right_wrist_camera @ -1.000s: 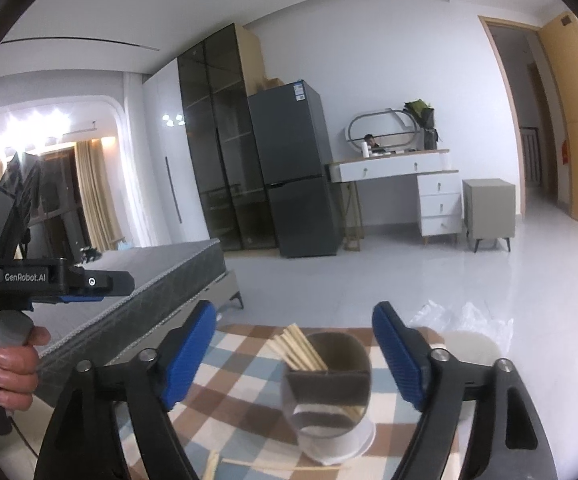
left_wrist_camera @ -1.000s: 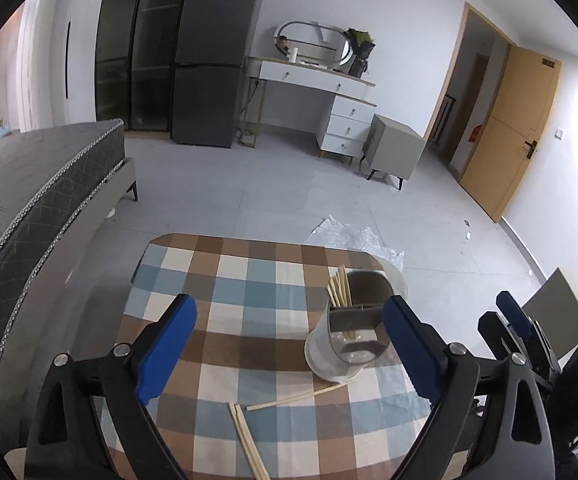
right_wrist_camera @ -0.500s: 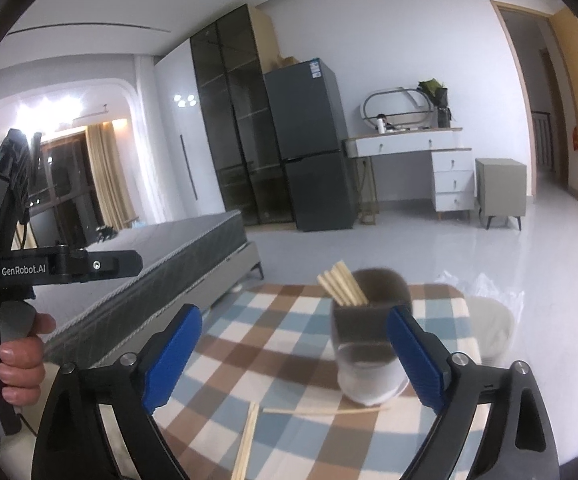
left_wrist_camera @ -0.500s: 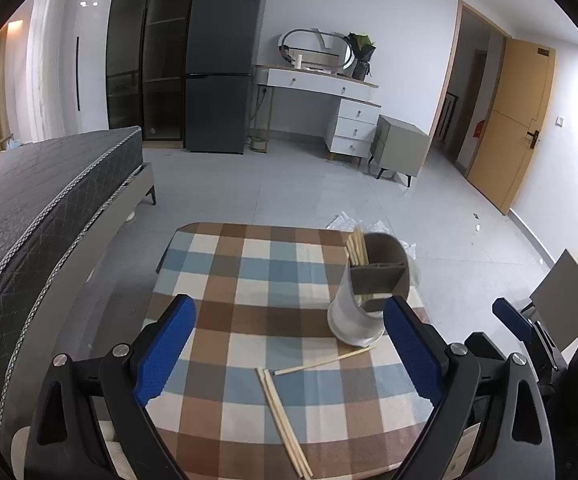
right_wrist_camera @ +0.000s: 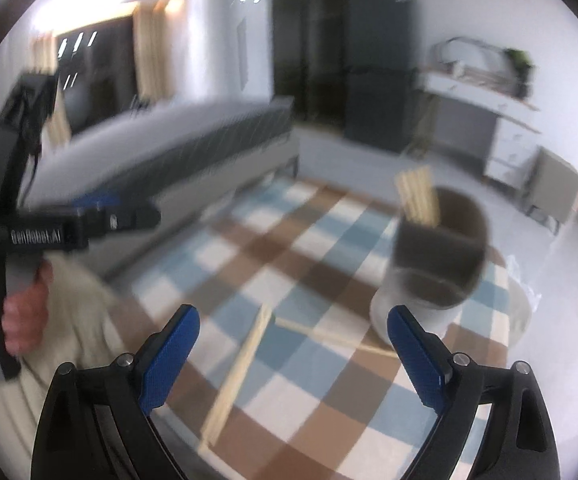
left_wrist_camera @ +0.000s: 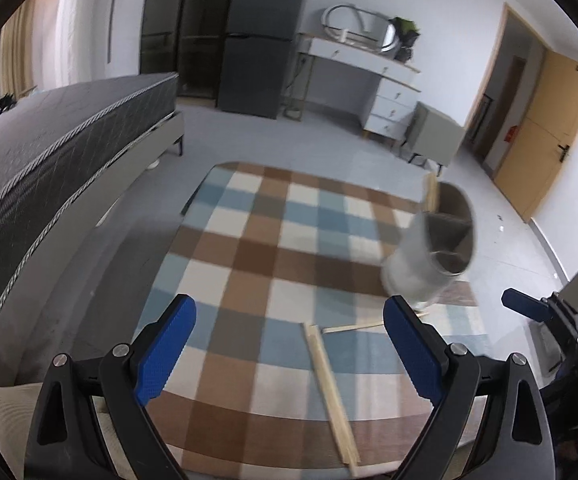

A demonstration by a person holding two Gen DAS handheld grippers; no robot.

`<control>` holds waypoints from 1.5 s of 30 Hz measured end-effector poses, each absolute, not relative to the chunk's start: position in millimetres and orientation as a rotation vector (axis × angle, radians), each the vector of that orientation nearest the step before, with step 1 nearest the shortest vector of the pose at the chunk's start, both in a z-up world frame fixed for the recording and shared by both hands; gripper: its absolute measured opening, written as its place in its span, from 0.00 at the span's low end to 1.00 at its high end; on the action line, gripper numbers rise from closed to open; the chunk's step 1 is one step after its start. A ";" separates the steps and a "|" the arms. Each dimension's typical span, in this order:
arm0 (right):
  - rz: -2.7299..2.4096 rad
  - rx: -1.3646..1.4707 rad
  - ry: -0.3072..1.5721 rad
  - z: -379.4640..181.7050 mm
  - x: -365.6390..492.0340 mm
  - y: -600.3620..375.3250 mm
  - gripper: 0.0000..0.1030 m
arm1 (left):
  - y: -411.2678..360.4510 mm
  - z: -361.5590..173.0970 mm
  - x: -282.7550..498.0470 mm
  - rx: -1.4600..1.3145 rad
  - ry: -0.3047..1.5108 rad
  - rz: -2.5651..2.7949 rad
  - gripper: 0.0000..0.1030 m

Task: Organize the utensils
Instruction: 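Lower the right tool back toward the chopsticks on the rug, then close the right gripper on another wooden chopstick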

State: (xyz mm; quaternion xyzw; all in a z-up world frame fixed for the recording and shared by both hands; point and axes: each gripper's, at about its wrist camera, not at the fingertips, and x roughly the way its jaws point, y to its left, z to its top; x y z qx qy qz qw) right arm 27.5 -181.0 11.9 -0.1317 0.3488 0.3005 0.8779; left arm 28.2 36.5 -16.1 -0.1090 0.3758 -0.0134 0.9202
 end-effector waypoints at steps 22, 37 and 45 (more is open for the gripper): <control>0.789 -0.810 1.081 -138.0 119.2 -74.4 0.35 | 114.8 -48.7 54.0 -0.505 0.899 0.102 0.89; 0.789 -0.689 1.193 -136.2 121.7 -62.6 0.05 | 122.9 -54.2 55.0 -0.538 0.946 0.096 0.89; 0.712 -0.398 1.102 -101.5 116.8 -85.2 0.05 | 114.1 -61.2 56.6 -0.495 0.981 0.090 0.89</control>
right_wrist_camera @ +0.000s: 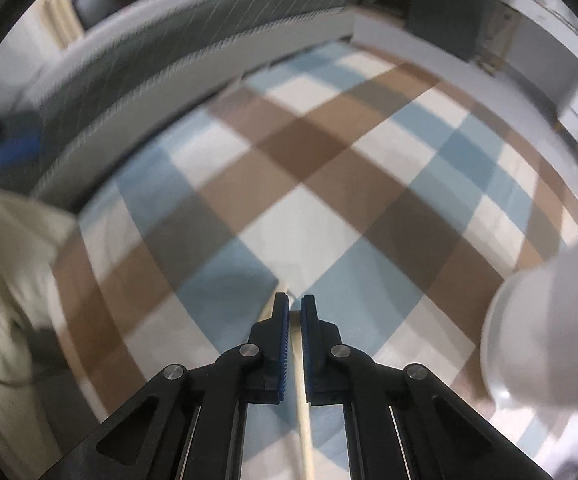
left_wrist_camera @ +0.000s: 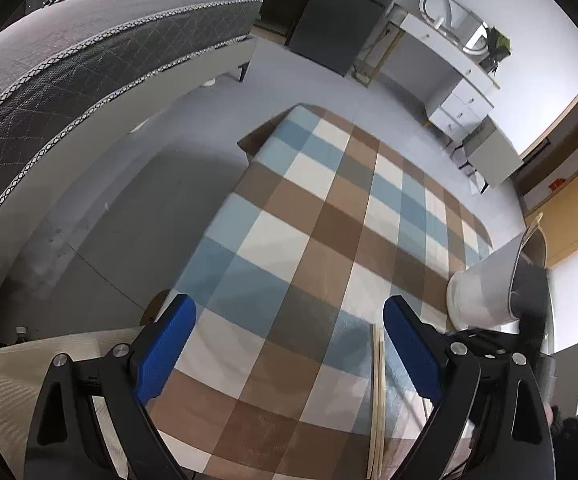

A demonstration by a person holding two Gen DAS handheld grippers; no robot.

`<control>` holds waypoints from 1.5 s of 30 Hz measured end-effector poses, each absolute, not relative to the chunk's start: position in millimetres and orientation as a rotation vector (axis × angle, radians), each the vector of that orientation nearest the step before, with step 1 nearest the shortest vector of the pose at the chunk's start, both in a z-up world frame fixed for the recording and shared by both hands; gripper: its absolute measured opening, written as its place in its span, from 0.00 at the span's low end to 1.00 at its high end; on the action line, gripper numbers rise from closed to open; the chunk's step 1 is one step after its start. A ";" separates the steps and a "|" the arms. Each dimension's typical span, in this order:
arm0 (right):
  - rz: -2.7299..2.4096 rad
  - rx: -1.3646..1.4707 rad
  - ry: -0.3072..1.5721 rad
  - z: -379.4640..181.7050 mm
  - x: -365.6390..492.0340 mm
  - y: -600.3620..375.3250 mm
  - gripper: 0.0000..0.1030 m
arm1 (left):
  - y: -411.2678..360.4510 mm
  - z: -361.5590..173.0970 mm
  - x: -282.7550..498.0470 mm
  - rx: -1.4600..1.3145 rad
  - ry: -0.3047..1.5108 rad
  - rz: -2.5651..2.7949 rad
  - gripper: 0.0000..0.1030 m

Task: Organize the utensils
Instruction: 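Close the right gripper on another wooden chopstick, then lift the chopstick with the right gripper toward the holder, then close the left gripper on a loose wooden chopstick while the right gripper holds its chopstick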

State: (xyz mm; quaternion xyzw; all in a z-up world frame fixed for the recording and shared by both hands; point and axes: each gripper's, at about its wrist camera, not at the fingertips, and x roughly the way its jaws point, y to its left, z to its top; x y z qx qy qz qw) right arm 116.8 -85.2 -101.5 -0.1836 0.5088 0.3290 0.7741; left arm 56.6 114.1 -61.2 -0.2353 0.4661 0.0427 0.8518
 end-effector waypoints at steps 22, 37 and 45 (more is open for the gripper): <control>0.596 0.413 0.751 -26.5 78.8 -226.2 0.05 | 10.1 -132.5 74.6 -0.191 1.256 0.018 0.89; 0.628 0.416 0.620 -2.3 70.6 -241.7 0.05 | -1.4 -148.5 71.6 -0.106 1.270 0.031 0.90; 0.616 0.422 0.612 0.7 73.9 -240.0 0.05 | -8.3 -152.7 84.6 -0.041 1.270 0.023 0.90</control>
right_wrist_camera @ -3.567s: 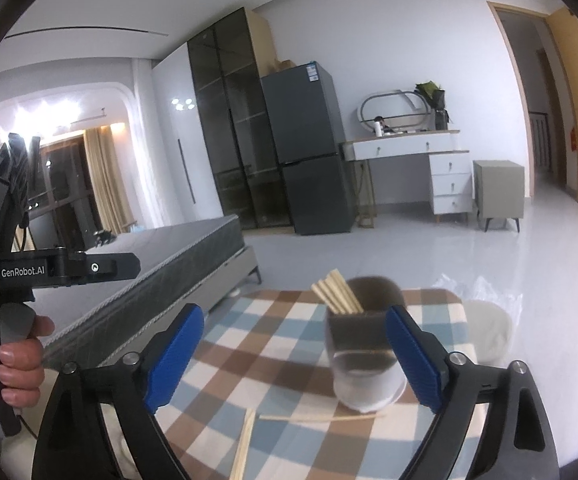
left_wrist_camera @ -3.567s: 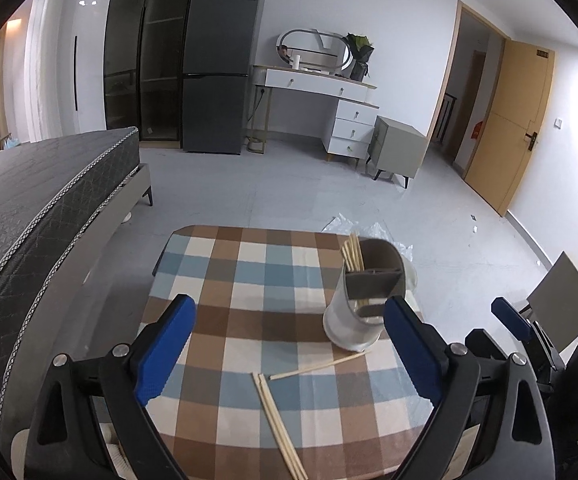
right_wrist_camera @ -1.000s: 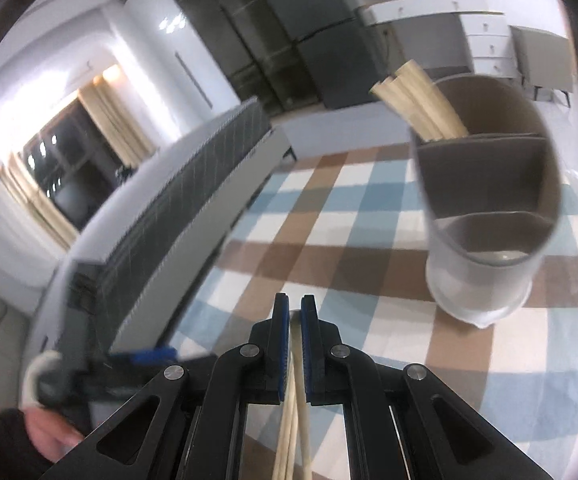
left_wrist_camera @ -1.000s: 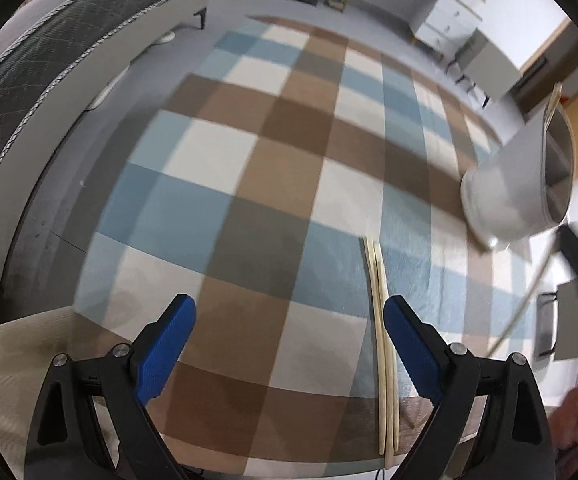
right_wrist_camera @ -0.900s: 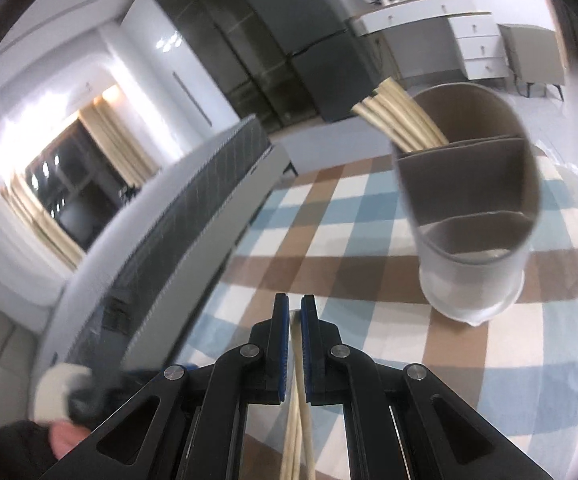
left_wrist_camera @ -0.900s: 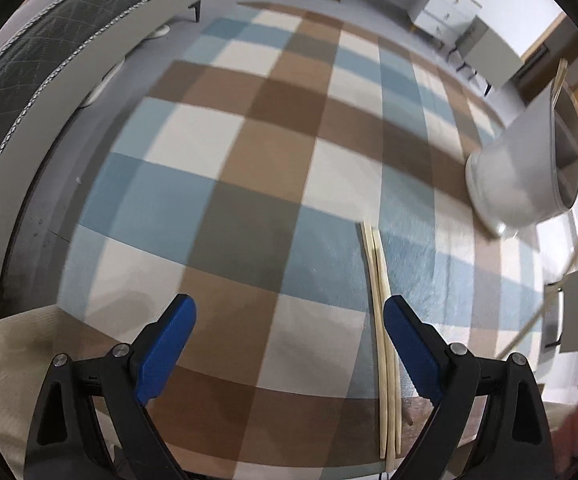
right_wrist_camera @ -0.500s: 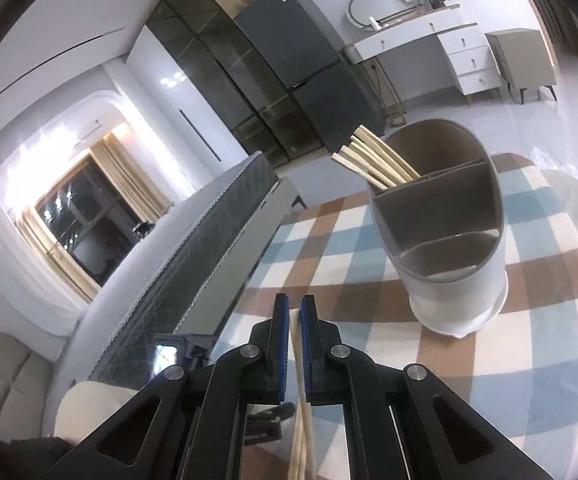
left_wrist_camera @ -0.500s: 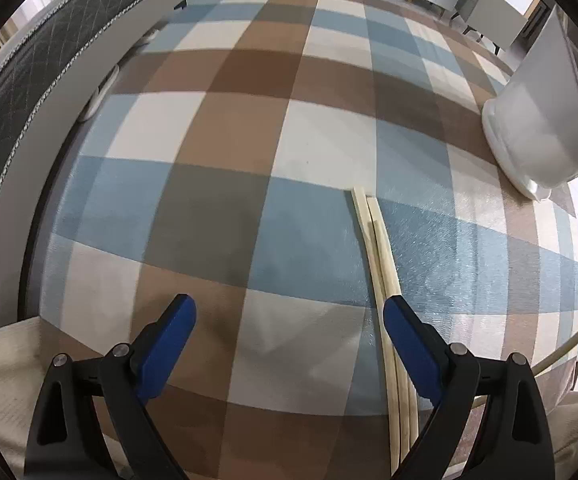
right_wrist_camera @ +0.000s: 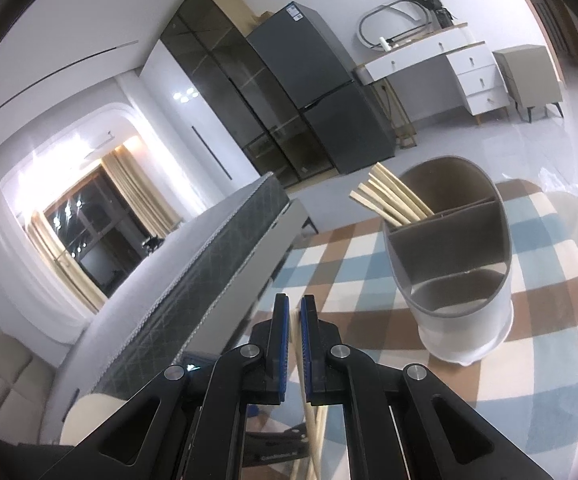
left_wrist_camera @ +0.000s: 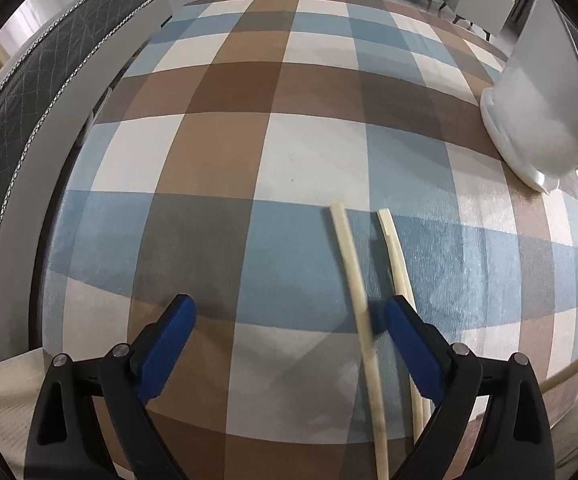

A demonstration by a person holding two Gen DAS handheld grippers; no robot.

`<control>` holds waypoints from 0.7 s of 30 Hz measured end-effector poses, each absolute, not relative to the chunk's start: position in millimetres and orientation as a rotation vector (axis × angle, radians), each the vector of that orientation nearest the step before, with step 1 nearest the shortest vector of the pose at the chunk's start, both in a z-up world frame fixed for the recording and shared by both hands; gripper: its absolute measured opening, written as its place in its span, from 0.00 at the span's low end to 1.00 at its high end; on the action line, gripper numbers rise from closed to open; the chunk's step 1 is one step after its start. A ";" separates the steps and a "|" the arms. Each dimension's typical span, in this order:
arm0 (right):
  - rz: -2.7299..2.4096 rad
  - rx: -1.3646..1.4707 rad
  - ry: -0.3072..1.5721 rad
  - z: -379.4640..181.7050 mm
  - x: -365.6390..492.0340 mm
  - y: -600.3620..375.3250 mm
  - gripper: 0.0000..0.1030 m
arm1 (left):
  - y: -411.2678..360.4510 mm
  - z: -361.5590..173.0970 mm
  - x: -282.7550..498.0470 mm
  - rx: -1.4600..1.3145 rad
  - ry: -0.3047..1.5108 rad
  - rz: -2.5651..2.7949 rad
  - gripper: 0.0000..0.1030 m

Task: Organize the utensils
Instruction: 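Close the left gripper on a loose wooden chopstick while the right gripper holds its chopstick, then lift both held chopsticks and carry them over the utensil holder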

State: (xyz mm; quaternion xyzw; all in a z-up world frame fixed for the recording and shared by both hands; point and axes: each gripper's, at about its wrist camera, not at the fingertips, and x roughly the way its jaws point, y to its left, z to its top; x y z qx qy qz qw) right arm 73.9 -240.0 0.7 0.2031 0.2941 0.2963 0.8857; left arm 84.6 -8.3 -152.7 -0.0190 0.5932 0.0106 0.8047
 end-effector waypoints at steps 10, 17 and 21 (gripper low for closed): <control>0.611 0.409 0.617 -0.6 79.5 -232.8 0.05 | -1.1 -150.1 118.2 -0.049 1.295 0.029 0.76; 0.593 0.470 0.636 -4.1 89.8 -243.5 0.05 | -13.8 -143.5 130.9 -0.016 1.335 -0.013 0.19; 0.604 0.475 0.628 -0.5 89.7 -243.0 0.05 | -17.1 -143.9 121.7 -0.024 1.363 -0.008 0.02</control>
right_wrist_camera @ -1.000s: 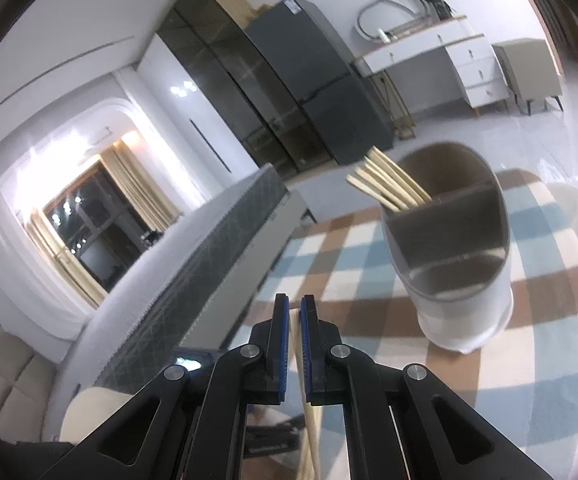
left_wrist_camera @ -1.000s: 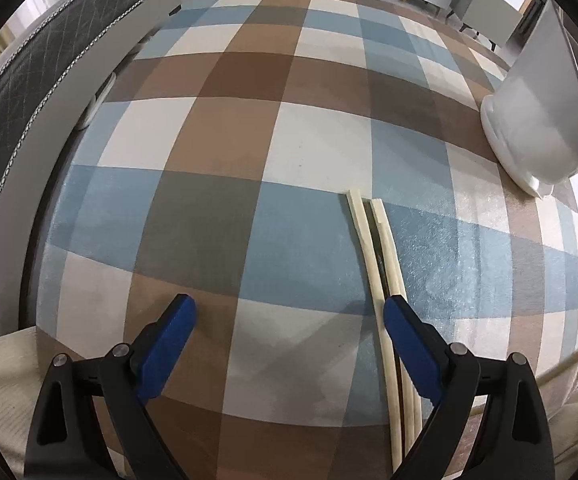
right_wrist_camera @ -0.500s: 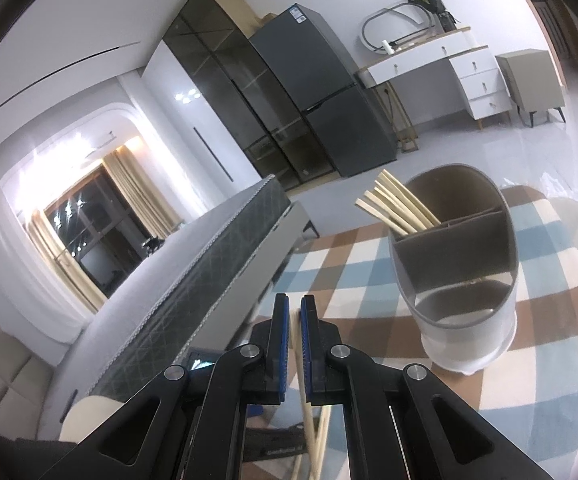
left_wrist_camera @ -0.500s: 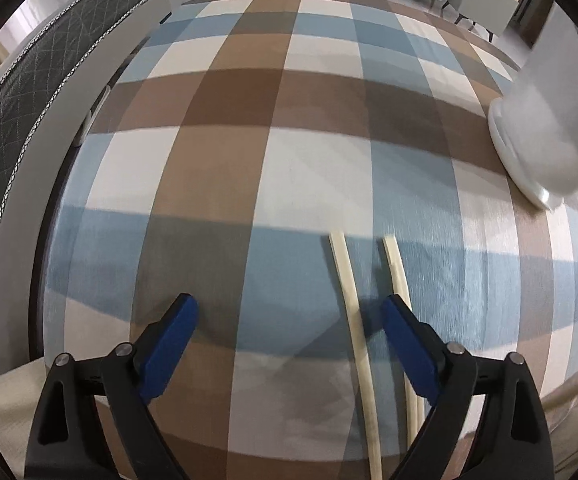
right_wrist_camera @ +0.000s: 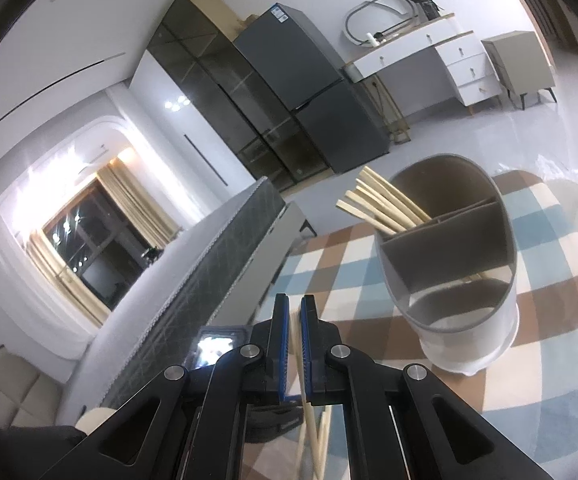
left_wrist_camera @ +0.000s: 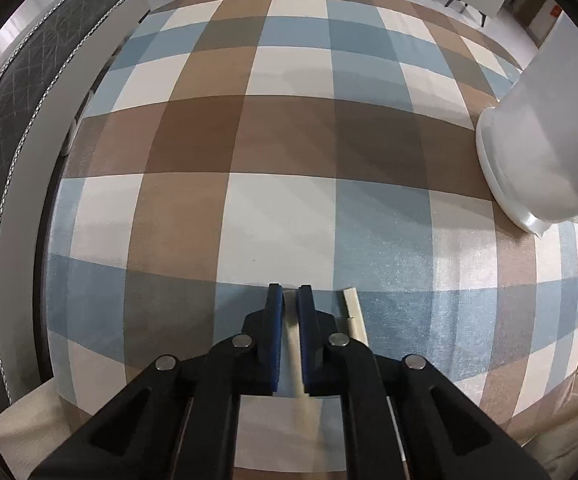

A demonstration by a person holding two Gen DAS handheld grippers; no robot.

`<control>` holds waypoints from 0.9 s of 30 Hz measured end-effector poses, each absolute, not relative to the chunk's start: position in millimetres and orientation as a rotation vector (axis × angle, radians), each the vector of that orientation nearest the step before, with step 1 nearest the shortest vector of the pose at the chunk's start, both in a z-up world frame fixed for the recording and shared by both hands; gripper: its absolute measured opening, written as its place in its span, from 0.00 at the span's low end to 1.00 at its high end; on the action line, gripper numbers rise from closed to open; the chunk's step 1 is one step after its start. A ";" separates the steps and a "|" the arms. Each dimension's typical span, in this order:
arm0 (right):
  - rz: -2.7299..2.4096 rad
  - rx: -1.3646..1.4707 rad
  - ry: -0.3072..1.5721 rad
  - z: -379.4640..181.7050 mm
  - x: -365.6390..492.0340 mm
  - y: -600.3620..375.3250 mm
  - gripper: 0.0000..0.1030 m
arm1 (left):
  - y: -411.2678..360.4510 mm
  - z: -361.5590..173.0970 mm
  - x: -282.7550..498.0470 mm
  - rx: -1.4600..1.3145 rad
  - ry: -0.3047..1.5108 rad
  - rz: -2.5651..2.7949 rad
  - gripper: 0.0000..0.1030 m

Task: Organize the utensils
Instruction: 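Lift both held chopsticks and carry them over the utensil holder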

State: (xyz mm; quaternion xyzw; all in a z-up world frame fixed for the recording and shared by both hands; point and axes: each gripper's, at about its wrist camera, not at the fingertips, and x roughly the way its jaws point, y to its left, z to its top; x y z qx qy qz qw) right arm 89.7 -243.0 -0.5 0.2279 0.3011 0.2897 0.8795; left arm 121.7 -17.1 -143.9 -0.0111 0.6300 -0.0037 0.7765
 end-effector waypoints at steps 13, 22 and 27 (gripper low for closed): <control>0.578 0.385 0.638 -0.8 77.4 -235.6 0.05 | 5.2 -77.6 94.8 -0.193 1.122 -0.022 0.02; 0.540 0.320 0.630 -0.7 57.0 -232.1 0.05 | 2.2 -42.4 70.5 -0.251 0.985 -0.134 0.02; 0.520 0.322 0.600 3.5 37.4 -233.3 0.05 | 1.2 -28.3 59.0 -0.234 0.934 -0.172 0.02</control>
